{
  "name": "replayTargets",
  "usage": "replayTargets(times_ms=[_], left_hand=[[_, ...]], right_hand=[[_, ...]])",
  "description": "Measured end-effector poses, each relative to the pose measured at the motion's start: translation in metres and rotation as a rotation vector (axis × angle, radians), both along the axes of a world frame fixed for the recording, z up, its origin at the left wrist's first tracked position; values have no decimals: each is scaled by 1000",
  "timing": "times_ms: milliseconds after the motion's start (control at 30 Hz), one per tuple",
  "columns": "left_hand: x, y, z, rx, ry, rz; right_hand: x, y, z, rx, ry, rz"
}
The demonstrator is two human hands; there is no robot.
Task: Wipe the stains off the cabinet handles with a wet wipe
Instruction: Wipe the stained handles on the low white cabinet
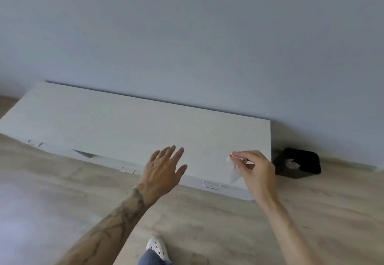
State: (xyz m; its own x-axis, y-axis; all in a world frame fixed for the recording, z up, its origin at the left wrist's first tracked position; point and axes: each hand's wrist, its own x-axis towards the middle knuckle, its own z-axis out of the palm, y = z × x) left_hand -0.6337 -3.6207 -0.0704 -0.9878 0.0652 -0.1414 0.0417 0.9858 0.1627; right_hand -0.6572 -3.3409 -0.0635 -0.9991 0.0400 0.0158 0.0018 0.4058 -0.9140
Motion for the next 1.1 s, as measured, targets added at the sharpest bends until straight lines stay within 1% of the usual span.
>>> replayTargets(times_ms=[100,233,467,633,733,833,900,967,1100], left_hand=[[-26,-29,-56,29,-11,-90],[-49,-48,-143,36,69,-190],[-64,-51,-339,60,276,-327],[-61,-50,-445,36,387,-376],[-62,-47,-479,34,504,-386],[-68,-45,-497,38,678,-375],[-70,-44,-506,44,776,-363],[-73,-43,-514,49,845,-352],[-79,-41,-526,59,946,-338]], right_hand=[[14,-28,-42,1,-48,-112],[18,-50,-113,-20,-48,-247],[38,-54,-297,-27,72,-431],[52,-55,-411,-61,199,-512],[51,-59,-461,-112,294,-528],[45,-63,-498,-174,411,-559],[40,-63,-520,-179,480,-566],[35,-59,-539,-101,536,-527],[33,-49,-565,204,630,-443]])
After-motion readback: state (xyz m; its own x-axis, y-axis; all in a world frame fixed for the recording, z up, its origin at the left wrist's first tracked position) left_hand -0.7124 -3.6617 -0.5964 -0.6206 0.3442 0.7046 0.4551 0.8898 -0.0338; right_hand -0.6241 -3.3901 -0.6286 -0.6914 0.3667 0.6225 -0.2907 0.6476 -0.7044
